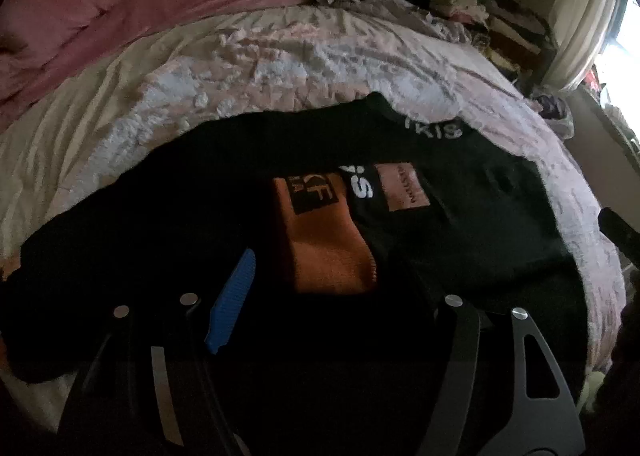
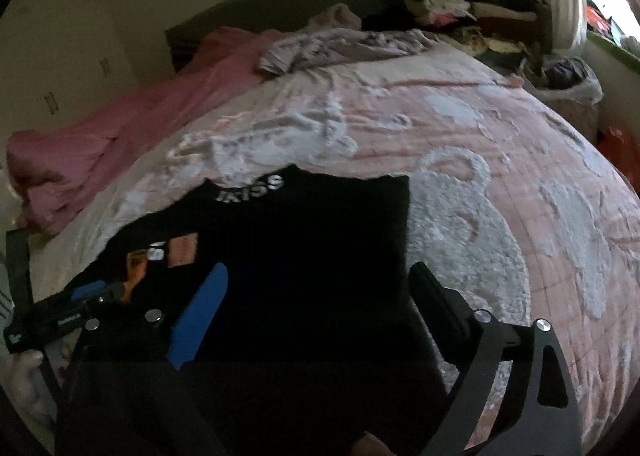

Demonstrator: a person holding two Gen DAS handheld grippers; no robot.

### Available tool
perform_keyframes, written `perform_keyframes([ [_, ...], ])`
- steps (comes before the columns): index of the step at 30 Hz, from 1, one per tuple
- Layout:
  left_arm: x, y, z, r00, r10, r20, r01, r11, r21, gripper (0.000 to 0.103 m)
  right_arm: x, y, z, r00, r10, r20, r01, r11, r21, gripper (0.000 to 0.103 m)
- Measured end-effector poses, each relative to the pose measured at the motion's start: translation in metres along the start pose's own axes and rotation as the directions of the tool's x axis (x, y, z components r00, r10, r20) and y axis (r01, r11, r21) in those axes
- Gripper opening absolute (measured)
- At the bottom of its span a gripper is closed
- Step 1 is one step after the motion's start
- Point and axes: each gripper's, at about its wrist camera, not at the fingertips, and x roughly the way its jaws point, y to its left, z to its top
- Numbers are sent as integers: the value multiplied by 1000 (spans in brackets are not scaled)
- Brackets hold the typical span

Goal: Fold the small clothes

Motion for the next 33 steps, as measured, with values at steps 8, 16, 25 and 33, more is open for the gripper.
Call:
perform_keyframes([
  [8, -29, 1, 0, 999, 25, 46, -26, 1000, 17, 74, -16, 23, -5, 998, 61, 10, -61, 998, -22, 98],
  [16, -55, 8, -5, 996, 38, 84, -40, 999, 17, 92, -27, 44, -9, 995, 97, 16, -96, 994, -56, 98],
  [25, -79, 30, -9, 991, 69, 117, -66, 997, -25, 93, -31, 80, -13, 992, 122, 10, -120, 986, -120, 98],
  [33, -95, 56, -14, 985, 96, 144, -87, 994, -70, 93, -33, 113, -10, 990, 144, -1, -142, 977, -158, 98],
])
